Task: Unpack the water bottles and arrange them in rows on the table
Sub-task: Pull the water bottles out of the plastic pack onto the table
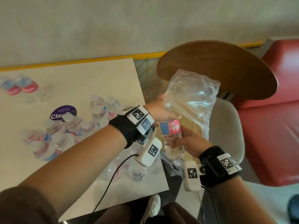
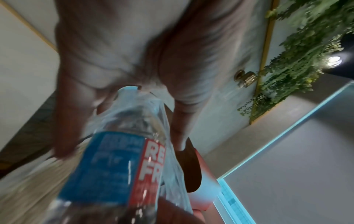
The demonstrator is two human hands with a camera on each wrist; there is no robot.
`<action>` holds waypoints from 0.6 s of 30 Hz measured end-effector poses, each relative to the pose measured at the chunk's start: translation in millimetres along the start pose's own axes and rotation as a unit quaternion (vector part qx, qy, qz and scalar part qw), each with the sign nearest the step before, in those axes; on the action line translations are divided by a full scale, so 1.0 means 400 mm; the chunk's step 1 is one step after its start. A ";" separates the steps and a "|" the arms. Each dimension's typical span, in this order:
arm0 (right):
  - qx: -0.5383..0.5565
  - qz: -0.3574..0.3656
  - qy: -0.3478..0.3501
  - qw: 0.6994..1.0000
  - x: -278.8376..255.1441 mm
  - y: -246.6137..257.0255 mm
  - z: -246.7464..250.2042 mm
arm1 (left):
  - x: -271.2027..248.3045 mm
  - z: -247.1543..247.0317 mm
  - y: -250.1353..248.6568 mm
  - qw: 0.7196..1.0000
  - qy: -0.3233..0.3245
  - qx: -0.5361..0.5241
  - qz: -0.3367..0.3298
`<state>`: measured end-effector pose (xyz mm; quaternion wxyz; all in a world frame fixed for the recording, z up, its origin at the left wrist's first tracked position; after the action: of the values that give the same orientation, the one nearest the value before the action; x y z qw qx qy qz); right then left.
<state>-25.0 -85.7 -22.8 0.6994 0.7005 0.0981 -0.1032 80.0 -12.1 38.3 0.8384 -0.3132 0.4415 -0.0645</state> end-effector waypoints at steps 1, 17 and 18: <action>-0.007 0.006 0.008 1.000 0.013 0.000 -0.007 | -0.001 0.003 0.008 1.000 0.000 -0.017 0.007; -0.122 -0.006 -0.034 0.992 -0.053 0.021 0.043 | 0.042 -0.039 -0.069 0.966 0.066 -0.250 0.003; -0.122 0.006 -0.047 0.991 -0.053 0.029 0.046 | 0.042 -0.044 -0.074 0.971 0.067 -0.228 -0.011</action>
<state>-42.3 -104.1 -5.9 0.7838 0.6051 0.0727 -0.1194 81.4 -50.3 36.5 0.7125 -0.4958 0.4965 0.0078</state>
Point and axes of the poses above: each hand's wrist, its own x-axis towards the middle knuckle, its own z-axis out of the back of the hand, y = z × x, the point moved 8 cm from there along x, towards the middle knuckle, and after that the axes turned 15 degrees about z, right-handed, at the moved point
